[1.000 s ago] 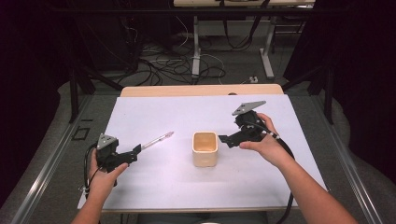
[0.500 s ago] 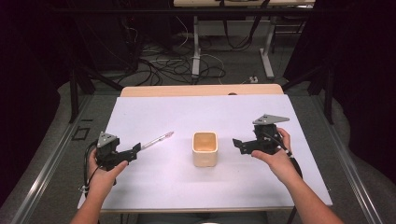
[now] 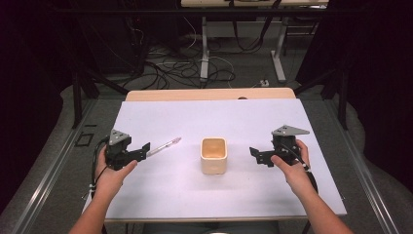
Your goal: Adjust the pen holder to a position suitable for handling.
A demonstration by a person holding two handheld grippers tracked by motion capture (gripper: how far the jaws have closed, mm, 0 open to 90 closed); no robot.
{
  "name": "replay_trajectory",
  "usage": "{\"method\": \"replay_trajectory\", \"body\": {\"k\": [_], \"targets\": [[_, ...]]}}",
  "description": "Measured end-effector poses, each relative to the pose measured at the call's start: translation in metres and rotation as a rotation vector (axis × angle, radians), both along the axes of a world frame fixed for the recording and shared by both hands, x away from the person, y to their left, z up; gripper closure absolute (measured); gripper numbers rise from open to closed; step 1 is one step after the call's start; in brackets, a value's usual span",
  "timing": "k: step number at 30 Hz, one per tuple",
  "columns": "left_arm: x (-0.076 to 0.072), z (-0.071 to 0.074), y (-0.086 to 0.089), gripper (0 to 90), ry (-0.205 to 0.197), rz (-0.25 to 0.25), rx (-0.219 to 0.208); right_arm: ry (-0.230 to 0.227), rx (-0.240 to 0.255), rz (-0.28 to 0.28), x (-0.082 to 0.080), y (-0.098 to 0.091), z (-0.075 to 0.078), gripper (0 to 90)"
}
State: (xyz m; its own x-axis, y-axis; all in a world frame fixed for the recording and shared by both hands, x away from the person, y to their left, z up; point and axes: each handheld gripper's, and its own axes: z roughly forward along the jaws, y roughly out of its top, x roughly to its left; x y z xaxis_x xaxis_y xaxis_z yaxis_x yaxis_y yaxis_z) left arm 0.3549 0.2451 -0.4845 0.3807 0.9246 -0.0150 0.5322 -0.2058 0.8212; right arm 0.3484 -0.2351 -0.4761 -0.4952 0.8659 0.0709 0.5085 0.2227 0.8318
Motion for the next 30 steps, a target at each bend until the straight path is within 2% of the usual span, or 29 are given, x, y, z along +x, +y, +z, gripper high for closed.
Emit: {"method": "replay_trajectory", "body": {"k": [2,5,8,11,12,18,21,23,25,30], "targets": [[0.004,0.005,-0.002,26.7,0.004,-0.015,0.019,0.002,0.006,0.003,0.0,0.0,-0.001,0.0],[0.011,0.014,-0.004,28.9,0.022,-0.048,0.076,-0.001,0.002,0.0,-0.001,0.001,-0.001,0.0],[0.017,0.019,-0.007,30.1,0.022,-0.065,0.081,-0.008,0.005,-0.007,0.0,0.0,-0.001,0.0],[0.023,0.024,-0.009,30.2,0.041,-0.091,0.115,-0.005,0.014,-0.019,0.001,-0.002,0.0,0.0],[0.025,0.025,-0.01,30.3,0.033,-0.095,0.123,-0.004,0.021,-0.025,0.0,-0.002,0.0,0.0],[0.037,0.031,-0.018,31.8,0.054,-0.118,0.202,-0.001,0.031,-0.032,-0.001,-0.005,0.0,0.0],[0.041,0.034,-0.022,37.2,0.067,-0.133,0.217,-0.002,0.026,-0.033,-0.001,-0.007,0.0,0.0],[0.044,0.036,-0.023,40.2,0.083,-0.152,0.239,-0.001,0.028,-0.035,-0.001,-0.007,-0.001,0.0],[0.047,0.035,-0.026,42.7,0.104,-0.17,0.243,0.007,0.032,-0.038,-0.001,-0.008,-0.001,0.0],[0.052,0.033,-0.032,43.5,0.134,-0.216,0.291,0.003,0.031,-0.032,-0.001,-0.009,-0.002,0.0]]}}
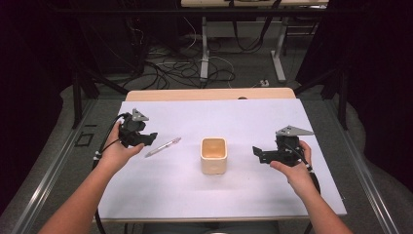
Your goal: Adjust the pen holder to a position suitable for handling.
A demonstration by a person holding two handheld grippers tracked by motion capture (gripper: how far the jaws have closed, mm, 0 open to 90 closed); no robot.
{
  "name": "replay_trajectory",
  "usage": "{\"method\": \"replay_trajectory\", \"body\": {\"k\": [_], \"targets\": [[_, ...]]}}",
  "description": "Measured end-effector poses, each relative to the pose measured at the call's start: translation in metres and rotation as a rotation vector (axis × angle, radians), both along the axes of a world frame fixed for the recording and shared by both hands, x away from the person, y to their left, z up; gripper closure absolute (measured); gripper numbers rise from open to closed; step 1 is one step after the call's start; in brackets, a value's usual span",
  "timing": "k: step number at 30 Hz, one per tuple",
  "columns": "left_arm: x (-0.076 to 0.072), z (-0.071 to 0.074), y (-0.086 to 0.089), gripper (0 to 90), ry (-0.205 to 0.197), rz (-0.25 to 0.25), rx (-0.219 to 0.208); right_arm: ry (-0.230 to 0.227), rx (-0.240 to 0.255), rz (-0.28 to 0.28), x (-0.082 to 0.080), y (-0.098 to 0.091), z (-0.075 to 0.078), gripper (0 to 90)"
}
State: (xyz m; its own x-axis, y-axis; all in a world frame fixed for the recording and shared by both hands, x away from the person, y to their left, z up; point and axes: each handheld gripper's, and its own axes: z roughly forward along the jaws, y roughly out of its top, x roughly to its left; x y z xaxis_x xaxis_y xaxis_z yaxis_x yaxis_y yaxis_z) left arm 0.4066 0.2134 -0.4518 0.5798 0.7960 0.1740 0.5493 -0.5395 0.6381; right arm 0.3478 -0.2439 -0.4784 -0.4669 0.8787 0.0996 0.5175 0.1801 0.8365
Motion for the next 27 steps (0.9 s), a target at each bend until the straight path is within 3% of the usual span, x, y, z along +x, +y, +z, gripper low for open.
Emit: {"method": "replay_trajectory", "body": {"k": [7,12,18,22,27], "targets": [[0.004,-0.004,-0.006,42.7,0.093,-0.043,0.07,0.001,0.001,0.002,-0.001,-0.001,0.0,0.0],[0.01,-0.01,-0.005,43.7,0.152,-0.064,0.086,-0.001,0.002,0.006,0.0,-0.002,-0.001,0.0],[0.014,-0.018,-0.004,45.0,0.231,-0.103,0.14,0.001,0.0,0.003,-0.001,-0.002,-0.002,0.3],[0.015,-0.022,-0.004,45.9,0.274,-0.115,0.141,0.009,0.0,0.009,0.0,-0.002,-0.003,0.5],[0.016,-0.027,-0.003,48.1,0.356,-0.139,0.179,0.014,0.002,0.016,-0.001,-0.002,-0.003,0.7]]}}
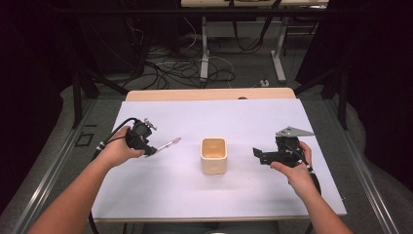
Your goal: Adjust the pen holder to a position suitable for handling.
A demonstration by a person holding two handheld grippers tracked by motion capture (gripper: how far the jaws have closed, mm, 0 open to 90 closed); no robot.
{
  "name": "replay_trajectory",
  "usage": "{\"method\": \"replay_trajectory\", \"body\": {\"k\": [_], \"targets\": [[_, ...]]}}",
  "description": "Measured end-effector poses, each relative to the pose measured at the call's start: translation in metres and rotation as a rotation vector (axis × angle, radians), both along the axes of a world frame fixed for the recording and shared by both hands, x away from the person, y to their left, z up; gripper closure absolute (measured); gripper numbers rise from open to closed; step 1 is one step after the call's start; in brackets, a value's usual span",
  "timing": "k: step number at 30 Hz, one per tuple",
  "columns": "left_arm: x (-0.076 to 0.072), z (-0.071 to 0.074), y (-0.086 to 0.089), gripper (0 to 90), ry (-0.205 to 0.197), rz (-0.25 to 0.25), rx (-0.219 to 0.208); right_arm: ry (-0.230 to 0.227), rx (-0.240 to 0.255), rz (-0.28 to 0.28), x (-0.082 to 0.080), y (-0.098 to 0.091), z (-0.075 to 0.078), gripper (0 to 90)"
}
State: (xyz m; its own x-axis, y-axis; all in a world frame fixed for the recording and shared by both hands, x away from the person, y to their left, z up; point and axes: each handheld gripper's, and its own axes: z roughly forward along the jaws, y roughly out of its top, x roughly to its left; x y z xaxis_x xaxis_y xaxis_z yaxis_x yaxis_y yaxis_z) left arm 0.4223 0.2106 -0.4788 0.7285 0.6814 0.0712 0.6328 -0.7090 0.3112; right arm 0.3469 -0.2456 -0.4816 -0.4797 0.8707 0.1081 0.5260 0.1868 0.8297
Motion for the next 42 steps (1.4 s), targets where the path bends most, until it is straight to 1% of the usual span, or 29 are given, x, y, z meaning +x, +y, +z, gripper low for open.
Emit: {"method": "replay_trajectory", "body": {"k": [1,4,8,10,11,13,15,17,19,22,25,26,32,34,37,42], "targets": [[0.001,-0.001,0.0,48.9,0.01,-0.01,0.013,0.003,-0.005,-0.001,0.0,0.0,0.0,0.7],[0.001,-0.005,0.0,51.0,0.039,-0.016,0.032,0.0,-0.007,0.004,0.001,0.0,-0.001,0.7],[0.004,-0.01,-0.002,51.9,0.038,-0.046,0.093,0.005,-0.001,0.005,0.0,0.001,-0.001,0.8],[0.006,-0.011,-0.003,52.6,0.037,-0.057,0.105,0.005,-0.001,0.004,0.001,0.001,-0.002,0.8],[0.008,-0.012,-0.004,53.4,0.039,-0.073,0.107,0.01,-0.002,0.003,0.0,0.001,-0.002,0.8],[0.01,-0.014,-0.005,54.5,0.046,-0.077,0.122,0.01,-0.003,0.005,0.001,0.001,-0.002,0.9],[0.013,-0.016,-0.005,54.7,0.052,-0.085,0.129,0.006,-0.005,0.009,0.001,0.0,-0.003,1.0],[0.014,-0.018,-0.006,54.7,0.046,-0.091,0.135,0.012,0.001,0.011,0.001,0.0,-0.003,1.0],[0.016,-0.02,-0.006,54.9,0.055,-0.106,0.146,0.014,0.001,0.01,0.001,0.0,-0.003,1.1],[0.017,-0.024,-0.007,54.9,0.054,-0.129,0.168,0.013,0.0,0.011,0.001,0.0,-0.003,1.2],[0.018,-0.026,-0.007,54.8,0.045,-0.147,0.182,0.014,-0.001,0.011,0.001,0.0,-0.004,1.2],[0.018,-0.026,-0.008,54.7,0.044,-0.15,0.184,0.012,-0.011,0.009,0.001,0.0,-0.004,1.3],[0.02,-0.028,-0.01,53.7,0.026,-0.185,0.195,0.016,-0.008,0.009,0.001,0.0,-0.004,1.5],[0.02,-0.029,-0.01,53.8,0.023,-0.19,0.202,0.014,-0.01,0.008,0.001,0.0,-0.004,1.6],[0.02,-0.032,-0.012,54.5,0.027,-0.198,0.226,0.012,-0.006,0.01,0.001,-0.001,-0.005,1.6],[0.022,-0.035,-0.014,57.1,0.033,-0.2,0.231,0.018,-0.004,0.008,0.001,0.0,-0.005,1.7]]}}
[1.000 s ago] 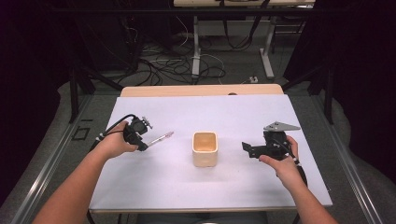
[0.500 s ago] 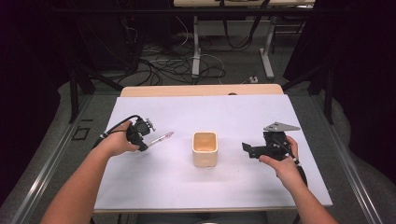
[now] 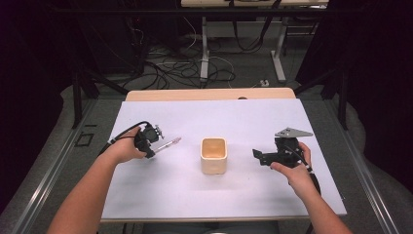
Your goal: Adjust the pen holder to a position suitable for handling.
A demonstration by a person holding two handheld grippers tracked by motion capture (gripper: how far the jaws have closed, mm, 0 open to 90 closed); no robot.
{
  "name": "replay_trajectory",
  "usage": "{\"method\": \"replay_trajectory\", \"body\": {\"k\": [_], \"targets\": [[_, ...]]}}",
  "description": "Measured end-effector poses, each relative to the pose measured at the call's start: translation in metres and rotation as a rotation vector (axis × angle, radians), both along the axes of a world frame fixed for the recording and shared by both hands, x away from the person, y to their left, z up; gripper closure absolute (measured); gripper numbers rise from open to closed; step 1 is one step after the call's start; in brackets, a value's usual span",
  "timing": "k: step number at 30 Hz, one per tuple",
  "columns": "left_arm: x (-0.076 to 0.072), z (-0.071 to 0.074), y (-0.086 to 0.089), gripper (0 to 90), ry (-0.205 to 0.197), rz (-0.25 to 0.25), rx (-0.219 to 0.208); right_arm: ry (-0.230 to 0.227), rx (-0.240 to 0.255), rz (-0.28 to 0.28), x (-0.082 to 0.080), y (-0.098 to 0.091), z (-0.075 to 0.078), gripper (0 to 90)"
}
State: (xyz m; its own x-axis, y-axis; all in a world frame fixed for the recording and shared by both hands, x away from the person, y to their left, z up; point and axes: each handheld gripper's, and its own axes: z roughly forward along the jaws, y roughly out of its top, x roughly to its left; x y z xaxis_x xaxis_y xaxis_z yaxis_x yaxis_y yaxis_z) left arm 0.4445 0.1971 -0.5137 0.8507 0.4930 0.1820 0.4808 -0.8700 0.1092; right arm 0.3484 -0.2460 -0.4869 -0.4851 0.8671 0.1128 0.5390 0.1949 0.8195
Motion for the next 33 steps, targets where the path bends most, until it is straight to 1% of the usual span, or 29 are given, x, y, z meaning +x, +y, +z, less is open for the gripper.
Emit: {"method": "replay_trajectory", "body": {"k": [1,2,3,6,10,13,19,21,23,28,31,33], "targets": [[0.001,-0.001,-0.001,57.4,0.0,-0.003,0.008,-0.003,-0.004,0.003,0.0,0.0,0.0,1.8],[0.001,-0.001,-0.001,57.6,0.008,-0.012,0.02,0.001,-0.002,0.003,0.0,0.0,0.0,1.9],[0.002,-0.002,-0.001,58.0,0.007,-0.013,0.019,0.003,-0.005,0.007,0.0,0.0,-0.001,2.0],[0.002,-0.004,-0.003,59.2,0.006,-0.019,0.033,0.004,-0.006,0.01,0.0,0.001,-0.001,2.0],[0.004,-0.006,-0.004,60.2,0.004,-0.022,0.038,0.001,-0.017,0.008,0.001,0.0,-0.002,2.1],[0.005,-0.008,-0.005,62.1,0.001,-0.026,0.04,0.003,-0.012,0.007,0.001,0.0,-0.002,2.2],[0.007,-0.011,-0.005,64.6,0.013,-0.019,0.06,0.004,-0.012,0.008,0.0,-0.001,-0.003,2.3],[0.008,-0.011,-0.005,65.2,0.007,-0.02,0.054,0.002,-0.016,0.006,0.001,-0.002,-0.003,2.3],[0.009,-0.012,-0.006,66.6,0.011,-0.018,0.055,0.007,-0.014,0.003,0.001,-0.002,-0.003,2.4],[0.008,-0.012,-0.007,72.1,0.031,-0.016,0.048,0.008,-0.01,0.001,0.001,-0.003,-0.003,2.6],[0.008,-0.012,-0.008,76.8,0.042,-0.029,0.055,0.006,-0.009,0.0,0.001,-0.003,-0.003,2.6],[0.008,-0.012,-0.008,78.0,0.046,-0.034,0.056,0.006,-0.009,0.0,0.001,-0.003,-0.003,2.6]]}}
